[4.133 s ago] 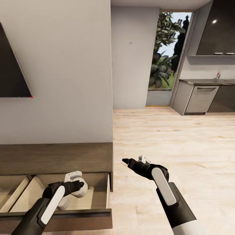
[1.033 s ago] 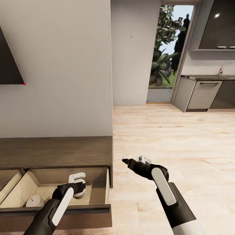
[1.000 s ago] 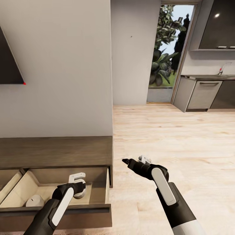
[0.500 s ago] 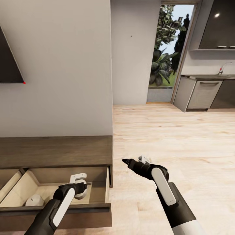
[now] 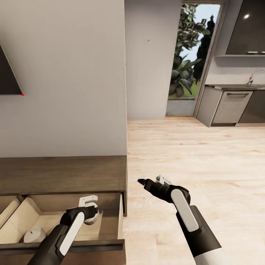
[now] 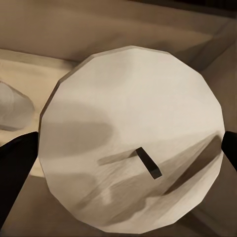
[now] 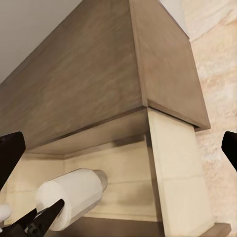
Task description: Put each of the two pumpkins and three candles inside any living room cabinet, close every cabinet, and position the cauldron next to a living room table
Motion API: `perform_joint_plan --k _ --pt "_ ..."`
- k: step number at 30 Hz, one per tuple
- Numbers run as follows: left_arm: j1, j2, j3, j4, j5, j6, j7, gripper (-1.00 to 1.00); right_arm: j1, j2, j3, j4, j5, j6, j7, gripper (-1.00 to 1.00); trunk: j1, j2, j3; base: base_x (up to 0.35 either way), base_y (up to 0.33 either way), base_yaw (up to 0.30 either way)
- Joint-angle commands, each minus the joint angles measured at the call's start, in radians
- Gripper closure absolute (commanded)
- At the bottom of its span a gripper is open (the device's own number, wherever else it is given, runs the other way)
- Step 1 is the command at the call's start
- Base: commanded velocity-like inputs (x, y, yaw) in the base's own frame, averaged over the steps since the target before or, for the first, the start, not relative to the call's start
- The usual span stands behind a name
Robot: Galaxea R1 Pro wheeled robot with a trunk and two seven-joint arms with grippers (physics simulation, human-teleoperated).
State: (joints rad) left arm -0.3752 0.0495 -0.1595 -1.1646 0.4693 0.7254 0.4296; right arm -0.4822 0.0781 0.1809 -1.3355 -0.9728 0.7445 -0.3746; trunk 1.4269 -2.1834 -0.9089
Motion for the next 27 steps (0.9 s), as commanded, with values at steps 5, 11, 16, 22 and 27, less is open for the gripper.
perform_joint_plan --k 5,11,16,22,27 --pt "-0.001 0.002 -0.003 -0.001 0.008 0.002 0.007 1.00 -0.001 0.000 0.000 -0.002 -0.010 0.001 -0.010 -1.00 0.000 0.000 -0.001 0.013 0.000 0.000" --pt "-0.001 0.005 -0.002 -0.007 0.006 0.007 0.003 1.00 -0.001 0.000 0.000 -0.002 -0.010 0.001 -0.010 -1.00 0.011 -0.021 -0.010 0.001 0.000 0.000" --pt "-0.001 0.009 -0.002 -0.016 0.007 0.015 0.004 1.00 -0.001 0.000 0.000 -0.002 -0.010 0.001 -0.010 -1.00 0.011 -0.021 -0.010 0.000 0.000 0.000" --pt "-0.001 0.009 -0.002 -0.018 0.008 0.018 0.004 1.00 -0.001 0.000 0.000 -0.003 -0.010 0.001 -0.010 -1.00 0.031 -0.056 -0.026 0.000 0.000 0.000" --pt "-0.001 0.010 -0.001 -0.019 0.008 0.019 0.003 1.00 -0.001 0.000 0.000 -0.004 -0.010 0.001 -0.010 -1.00 0.050 -0.091 -0.042 0.000 0.000 0.000"
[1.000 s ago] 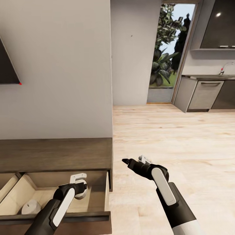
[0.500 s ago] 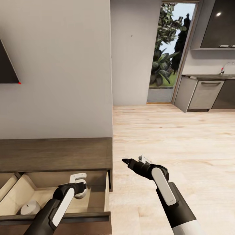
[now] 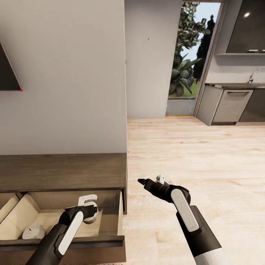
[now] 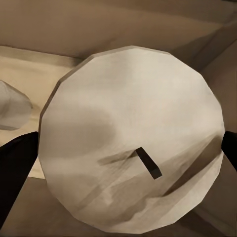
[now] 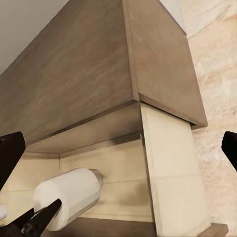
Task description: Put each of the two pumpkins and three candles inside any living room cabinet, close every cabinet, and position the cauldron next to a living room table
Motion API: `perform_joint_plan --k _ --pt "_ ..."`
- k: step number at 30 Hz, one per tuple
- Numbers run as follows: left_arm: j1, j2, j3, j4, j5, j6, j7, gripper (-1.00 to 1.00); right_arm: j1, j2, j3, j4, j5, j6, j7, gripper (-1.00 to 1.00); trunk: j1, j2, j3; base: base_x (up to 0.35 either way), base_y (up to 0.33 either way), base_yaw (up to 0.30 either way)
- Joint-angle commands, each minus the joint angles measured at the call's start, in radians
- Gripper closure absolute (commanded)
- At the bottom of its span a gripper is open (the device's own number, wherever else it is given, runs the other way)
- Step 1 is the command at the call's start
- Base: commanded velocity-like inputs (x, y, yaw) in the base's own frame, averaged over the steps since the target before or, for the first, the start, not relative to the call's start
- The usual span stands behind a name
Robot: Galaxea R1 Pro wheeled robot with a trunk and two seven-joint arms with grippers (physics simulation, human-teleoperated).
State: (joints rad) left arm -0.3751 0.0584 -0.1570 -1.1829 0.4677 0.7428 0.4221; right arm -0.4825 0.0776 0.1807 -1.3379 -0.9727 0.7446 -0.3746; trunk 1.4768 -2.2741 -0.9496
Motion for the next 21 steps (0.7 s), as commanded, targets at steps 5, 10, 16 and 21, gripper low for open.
perform_joint_plan --k 5,10,16,21 --pt "0.001 0.004 0.001 -0.014 0.013 0.003 0.011 1.00 -0.001 0.000 0.000 -0.001 -0.011 0.001 -0.010 -1.00 0.019 -0.036 -0.017 0.000 0.000 0.000" --pt "0.001 0.004 0.003 -0.015 0.015 0.003 0.011 1.00 -0.001 -0.001 0.000 -0.002 -0.011 0.001 -0.010 -1.00 0.038 -0.071 -0.032 0.000 0.000 0.000" --pt "0.002 0.005 0.004 -0.015 0.019 0.003 0.011 1.00 -0.001 0.000 0.000 -0.003 -0.011 0.001 -0.010 -1.00 0.061 -0.113 -0.051 0.000 0.000 0.000" --pt "0.002 0.005 0.004 -0.015 0.019 0.003 0.011 1.00 0.000 0.000 0.000 -0.004 -0.011 0.001 -0.010 -1.00 0.080 -0.148 -0.067 0.000 0.000 0.000"
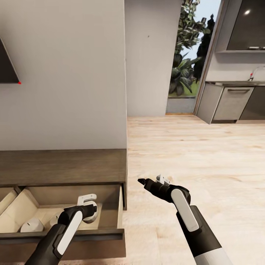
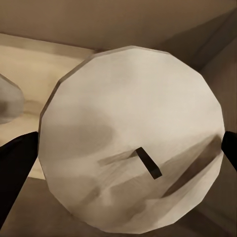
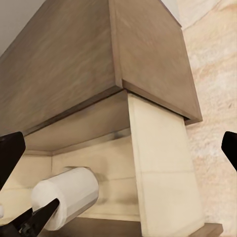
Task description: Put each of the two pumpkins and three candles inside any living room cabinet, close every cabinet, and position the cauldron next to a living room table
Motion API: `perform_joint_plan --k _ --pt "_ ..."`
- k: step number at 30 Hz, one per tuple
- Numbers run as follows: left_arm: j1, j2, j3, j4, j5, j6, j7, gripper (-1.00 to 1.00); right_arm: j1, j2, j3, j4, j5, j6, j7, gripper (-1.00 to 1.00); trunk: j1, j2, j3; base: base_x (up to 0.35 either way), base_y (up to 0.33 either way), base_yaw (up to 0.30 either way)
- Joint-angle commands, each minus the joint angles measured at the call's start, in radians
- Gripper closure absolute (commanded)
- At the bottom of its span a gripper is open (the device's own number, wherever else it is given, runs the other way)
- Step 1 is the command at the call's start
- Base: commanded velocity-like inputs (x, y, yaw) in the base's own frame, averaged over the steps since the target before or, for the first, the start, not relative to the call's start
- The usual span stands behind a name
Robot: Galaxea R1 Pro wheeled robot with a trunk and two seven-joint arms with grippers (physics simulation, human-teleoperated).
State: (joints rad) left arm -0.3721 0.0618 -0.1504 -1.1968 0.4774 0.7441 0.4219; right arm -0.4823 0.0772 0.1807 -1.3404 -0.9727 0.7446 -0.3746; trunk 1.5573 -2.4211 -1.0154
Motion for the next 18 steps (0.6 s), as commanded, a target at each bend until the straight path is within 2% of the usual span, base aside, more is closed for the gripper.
perform_joint_plan --k 1,11,14,18 --pt "-0.001 0.001 -0.003 -0.001 0.010 0.001 0.011 1.00 -0.001 0.000 0.000 -0.001 -0.011 0.001 -0.010 -1.00 0.004 -0.008 -0.004 0.000 0.000 0.000" --pt "-0.001 0.003 -0.003 -0.001 0.010 0.001 0.011 1.00 -0.001 0.000 0.000 -0.002 -0.011 0.001 -0.010 -1.00 0.042 -0.078 -0.035 0.000 0.000 0.000" --pt "-0.001 0.003 -0.003 -0.002 0.010 0.001 0.011 1.00 -0.001 0.000 0.000 -0.002 -0.011 0.001 -0.010 -1.00 0.044 -0.080 -0.047 0.000 0.000 0.000" --pt "-0.001 0.003 -0.003 -0.003 0.010 0.001 0.011 1.00 -0.001 0.000 0.000 -0.002 -0.011 0.001 -0.010 -1.00 0.044 -0.080 -0.047 0.000 0.000 0.000"
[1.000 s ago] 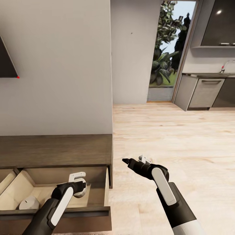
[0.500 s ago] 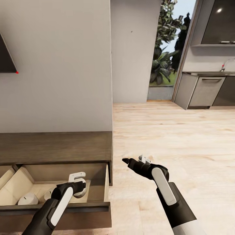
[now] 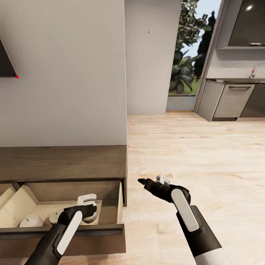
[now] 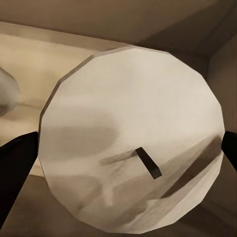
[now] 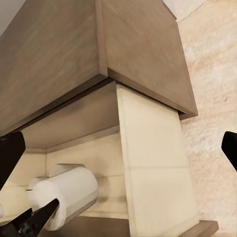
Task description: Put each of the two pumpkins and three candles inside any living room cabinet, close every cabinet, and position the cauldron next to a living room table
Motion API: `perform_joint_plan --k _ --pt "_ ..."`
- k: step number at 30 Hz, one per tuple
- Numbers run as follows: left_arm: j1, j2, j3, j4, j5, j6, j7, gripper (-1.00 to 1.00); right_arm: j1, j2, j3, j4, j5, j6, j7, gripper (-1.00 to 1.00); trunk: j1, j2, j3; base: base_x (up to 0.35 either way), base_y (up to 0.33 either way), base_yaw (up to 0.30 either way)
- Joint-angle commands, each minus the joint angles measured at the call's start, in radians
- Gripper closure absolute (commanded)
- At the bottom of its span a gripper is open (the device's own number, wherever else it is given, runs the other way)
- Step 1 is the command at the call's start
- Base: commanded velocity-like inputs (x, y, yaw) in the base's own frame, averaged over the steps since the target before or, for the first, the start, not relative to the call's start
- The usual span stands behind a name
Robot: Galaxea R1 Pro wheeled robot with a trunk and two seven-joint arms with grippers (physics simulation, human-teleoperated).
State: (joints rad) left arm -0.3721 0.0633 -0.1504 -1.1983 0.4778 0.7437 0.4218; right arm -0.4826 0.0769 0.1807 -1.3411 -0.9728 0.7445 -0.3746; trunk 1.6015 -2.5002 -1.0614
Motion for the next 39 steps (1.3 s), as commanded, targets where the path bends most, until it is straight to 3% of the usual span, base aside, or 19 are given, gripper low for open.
perform_joint_plan --k 1,6,7,16,19,28,35,39 --pt "-0.001 0.001 -0.003 -0.001 0.010 0.002 0.011 1.00 0.000 0.000 0.000 -0.001 -0.010 0.001 -0.010 -1.00 0.000 0.000 -0.001 0.000 0.000 0.000" --pt "-0.001 0.002 -0.001 -0.018 0.011 0.002 0.011 1.00 0.000 0.000 0.000 -0.001 -0.010 0.001 -0.010 -1.00 0.000 0.000 -0.001 0.000 0.000 0.000" --pt "-0.001 0.002 0.000 -0.032 0.011 0.002 0.011 -1.00 0.000 0.000 0.000 -0.001 -0.010 0.001 -0.010 -1.00 0.000 0.000 -0.001 0.000 0.000 0.000" --pt "-0.001 0.001 0.000 -0.047 0.016 0.002 0.011 -1.00 -0.001 0.000 0.000 0.000 -0.010 0.001 -0.010 -1.00 0.000 0.000 -0.001 0.000 0.000 0.000" --pt "-0.001 0.001 0.000 -0.047 0.016 0.002 0.011 -1.00 -0.001 0.000 0.000 0.000 -0.010 0.001 -0.010 -1.00 -0.002 0.001 0.011 0.000 0.000 0.000" --pt "-0.001 0.001 0.003 -0.049 0.015 0.028 0.011 -1.00 -0.001 0.000 0.000 -0.001 -0.010 0.001 -0.010 -1.00 -0.037 0.064 0.039 0.000 0.000 0.000" --pt "-0.001 0.000 0.069 -0.050 0.015 0.090 0.011 -1.00 0.000 0.000 0.000 -0.001 -0.010 0.001 -0.010 -1.00 -0.063 0.113 0.061 -0.006 0.000 0.000" --pt "-0.001 0.000 0.077 -0.051 0.015 0.093 0.010 -1.00 0.000 0.000 0.000 -0.001 -0.010 0.001 -0.010 -1.00 -0.079 0.141 0.073 -0.201 0.000 0.000"
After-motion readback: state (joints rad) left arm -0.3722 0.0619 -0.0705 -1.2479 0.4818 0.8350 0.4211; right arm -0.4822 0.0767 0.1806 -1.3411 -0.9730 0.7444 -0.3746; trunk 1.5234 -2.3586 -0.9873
